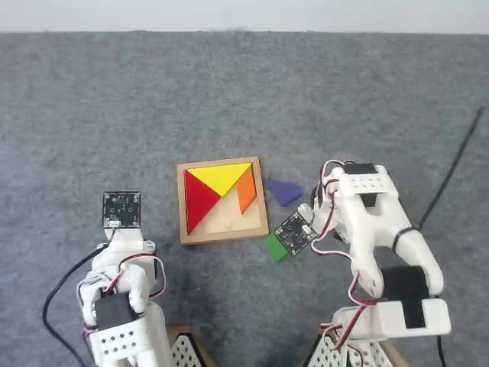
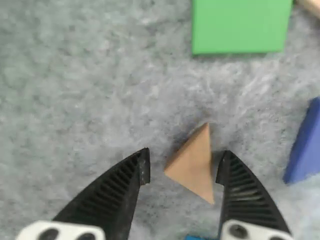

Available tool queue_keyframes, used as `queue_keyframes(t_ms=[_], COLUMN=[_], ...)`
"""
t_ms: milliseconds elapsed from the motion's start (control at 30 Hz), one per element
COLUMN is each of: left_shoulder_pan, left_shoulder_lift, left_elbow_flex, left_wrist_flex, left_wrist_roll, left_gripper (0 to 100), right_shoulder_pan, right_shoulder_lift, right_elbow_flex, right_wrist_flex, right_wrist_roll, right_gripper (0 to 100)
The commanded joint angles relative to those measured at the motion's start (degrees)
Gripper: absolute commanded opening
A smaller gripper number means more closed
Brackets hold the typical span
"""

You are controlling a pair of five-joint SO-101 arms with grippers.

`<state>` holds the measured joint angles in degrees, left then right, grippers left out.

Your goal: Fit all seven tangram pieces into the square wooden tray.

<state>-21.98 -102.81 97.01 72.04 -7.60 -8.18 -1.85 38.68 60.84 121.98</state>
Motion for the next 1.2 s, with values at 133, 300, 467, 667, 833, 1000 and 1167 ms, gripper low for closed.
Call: queue_keyframes(t_ms=[133,300,467,667,833,1000,1167], left_shoulder_pan=[-0.2,-0.2,-0.2,-0.2,-0.2,-0.2,-0.2], left_shoulder_lift=[-1.1,-1.1,-1.1,-1.1,-1.1,-1.1,-1.1], left_elbow_flex=[-0.5,-0.5,-0.5,-0.5,-0.5,-0.5,-0.5], left_wrist_flex=[0.3,0.3,0.3,0.3,0.3,0.3,0.3], left_wrist_roll=[-0.5,-0.5,-0.5,-0.5,-0.5,-0.5,-0.5], left_gripper=[2,2,2,2,2,2,2], right_shoulder_pan=[2.1,2.6,2.1,2.2,-0.7,-3.8,-1.5], right_shoulder_lift=[0.0,0.5,0.5,0.5,0.2,0.4,0.4], right_elbow_flex=[-0.5,-0.1,-0.1,0.6,0.8,0.7,0.8], right_wrist_flex=[-1.6,-1.3,-1.3,-1.4,-1.5,-1.5,-1.2], right_wrist_roll=[1.1,3.0,3.0,0.2,-13.8,-29.7,-32.9], right_gripper=[23.0,22.7,14.7,16.9,21.3,15.0,13.8])
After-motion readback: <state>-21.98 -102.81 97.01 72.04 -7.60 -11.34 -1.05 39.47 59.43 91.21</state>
